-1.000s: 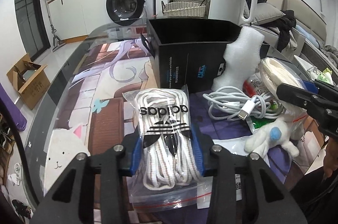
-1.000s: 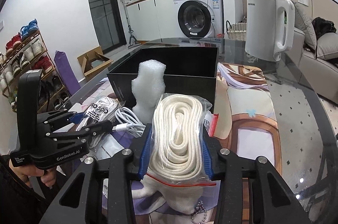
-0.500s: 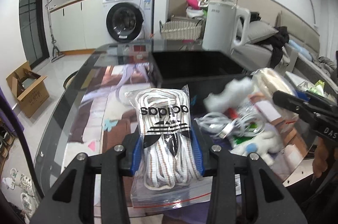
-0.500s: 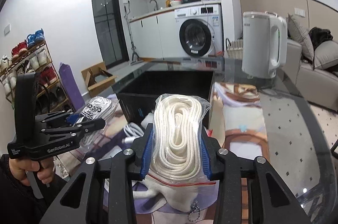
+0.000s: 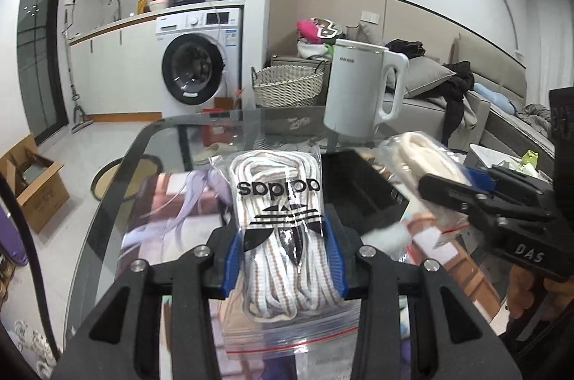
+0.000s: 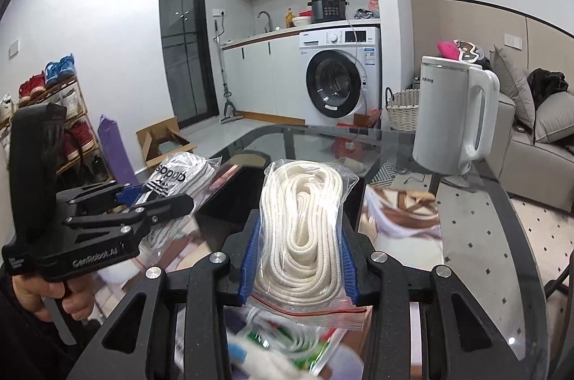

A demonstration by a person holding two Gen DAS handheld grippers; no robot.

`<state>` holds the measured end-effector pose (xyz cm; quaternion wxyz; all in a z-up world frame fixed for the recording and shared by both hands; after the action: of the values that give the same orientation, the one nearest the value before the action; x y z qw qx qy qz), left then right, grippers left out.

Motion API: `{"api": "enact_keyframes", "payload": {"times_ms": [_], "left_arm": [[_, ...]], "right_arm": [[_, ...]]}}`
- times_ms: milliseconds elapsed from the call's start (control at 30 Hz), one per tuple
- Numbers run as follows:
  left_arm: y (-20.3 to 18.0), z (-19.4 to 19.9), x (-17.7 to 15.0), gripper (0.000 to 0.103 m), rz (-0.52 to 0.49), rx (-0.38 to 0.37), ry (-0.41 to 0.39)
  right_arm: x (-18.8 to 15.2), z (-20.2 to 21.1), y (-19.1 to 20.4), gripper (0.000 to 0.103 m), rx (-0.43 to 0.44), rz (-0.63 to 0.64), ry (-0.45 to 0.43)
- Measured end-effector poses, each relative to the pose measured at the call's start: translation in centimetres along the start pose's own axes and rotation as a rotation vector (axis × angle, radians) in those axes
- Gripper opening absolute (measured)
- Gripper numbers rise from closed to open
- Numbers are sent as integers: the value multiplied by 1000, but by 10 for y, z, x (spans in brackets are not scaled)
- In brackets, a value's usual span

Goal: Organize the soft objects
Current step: 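Lower the rope bag into the black box with the right gripper while the left lowers the shoelace bag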

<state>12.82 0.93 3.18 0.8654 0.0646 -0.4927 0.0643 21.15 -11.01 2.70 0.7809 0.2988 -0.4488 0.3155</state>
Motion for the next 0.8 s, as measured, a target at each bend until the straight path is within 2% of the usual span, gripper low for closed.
{"api": "enact_keyframes", "payload": {"times_ms": [133,367,567,800], "left_arm": [[-10,-13,16,39,-26,-8,-19],[-17,-42,34,39,-36,-19,-23],[-12,-67,28,39,-18,-24,14],[-18,-82,22,39,-48,-29,36]], "right_arm": [[19,-15,-12,39,-11,-5,-8],[27,-43,-31,38,-18,-4,10],[20,-64,-41,39,-8,-12,50],[15,-86,-44,38,-9,7,90]]}}
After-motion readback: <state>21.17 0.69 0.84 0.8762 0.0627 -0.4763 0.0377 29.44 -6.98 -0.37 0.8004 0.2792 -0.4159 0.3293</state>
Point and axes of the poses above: each gripper's, at about its wrist camera, not at the fingertips, and z roughly against the way its jaws point, y to its left, x to its top, the point moved 7 cm from there along -z, roughly the way its jaws point, and after that the axes turned 15 degrees about x, right-handed, at the moved point
